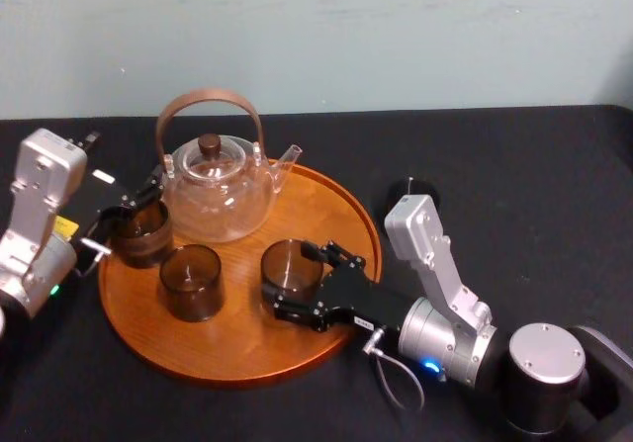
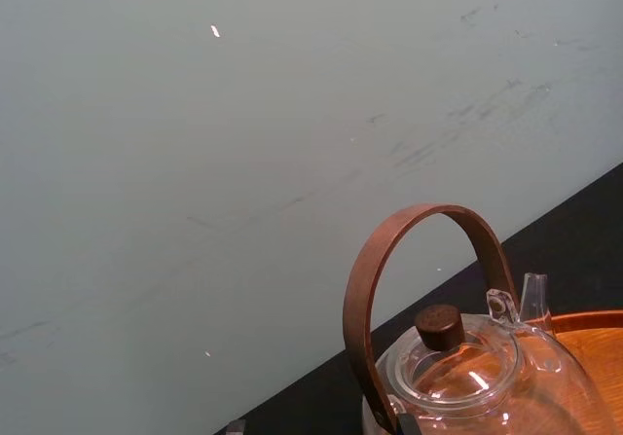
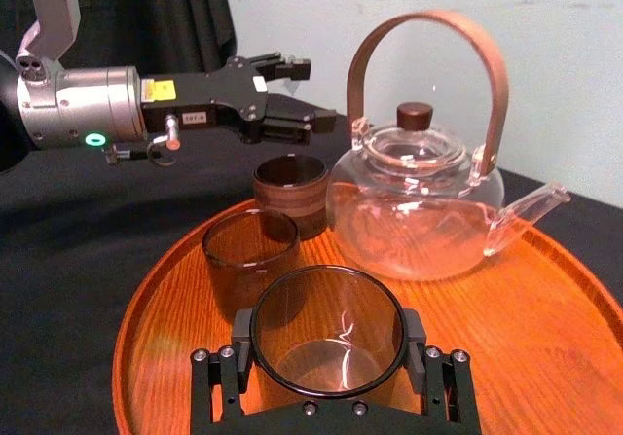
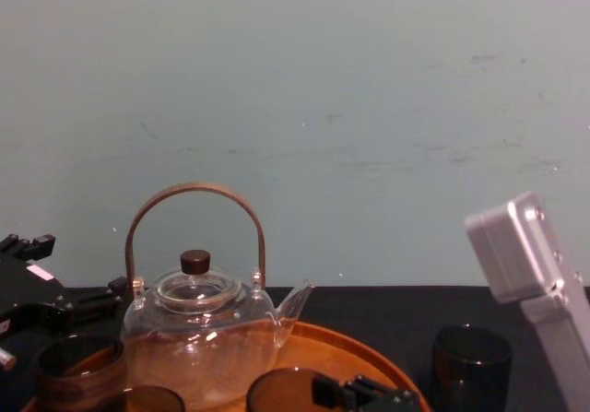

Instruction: Pick up the glass from the table and place it on the tray.

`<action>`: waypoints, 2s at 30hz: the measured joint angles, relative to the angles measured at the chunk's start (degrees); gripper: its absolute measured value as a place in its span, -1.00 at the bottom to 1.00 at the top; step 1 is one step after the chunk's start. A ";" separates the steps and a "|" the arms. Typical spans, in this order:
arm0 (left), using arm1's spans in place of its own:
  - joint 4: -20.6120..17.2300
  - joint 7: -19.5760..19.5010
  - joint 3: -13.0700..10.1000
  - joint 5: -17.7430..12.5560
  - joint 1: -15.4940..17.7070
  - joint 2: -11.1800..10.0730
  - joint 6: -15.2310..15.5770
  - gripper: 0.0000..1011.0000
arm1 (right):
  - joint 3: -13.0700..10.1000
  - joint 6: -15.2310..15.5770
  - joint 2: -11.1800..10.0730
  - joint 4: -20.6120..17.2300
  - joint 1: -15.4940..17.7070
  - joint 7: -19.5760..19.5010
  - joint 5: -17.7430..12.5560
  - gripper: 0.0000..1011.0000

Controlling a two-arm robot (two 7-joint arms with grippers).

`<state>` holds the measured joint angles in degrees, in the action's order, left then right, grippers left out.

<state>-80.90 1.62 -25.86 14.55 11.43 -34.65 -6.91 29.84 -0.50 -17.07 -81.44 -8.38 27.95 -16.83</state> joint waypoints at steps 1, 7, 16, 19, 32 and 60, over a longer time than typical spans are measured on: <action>0.00 0.00 0.00 0.00 0.00 0.00 0.00 0.98 | 0.11 0.04 0.02 0.14 -0.03 -0.01 -0.01 0.79; 0.00 0.00 0.00 0.00 0.00 0.00 0.00 0.98 | 0.52 0.37 0.06 1.03 -0.07 -0.18 -0.13 0.79; 0.00 0.00 0.00 0.00 0.00 0.00 0.00 0.98 | 0.83 1.22 0.06 1.78 0.05 -0.30 -0.56 0.79; 0.00 0.00 0.00 0.00 0.00 0.00 0.00 0.98 | 0.87 1.50 0.09 1.83 0.03 -0.36 -0.67 0.79; 0.00 0.00 0.00 0.00 0.00 0.00 0.00 0.98 | 0.84 1.41 0.06 1.83 0.07 -0.37 -0.68 0.79; 0.00 0.00 0.00 0.00 -0.01 0.00 0.00 0.98 | 0.65 0.07 -0.11 1.24 0.20 -0.37 -0.59 0.98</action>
<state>-80.90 1.62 -25.86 14.55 11.43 -34.65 -6.91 30.50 -0.43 -17.19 -80.21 -8.18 27.58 -17.42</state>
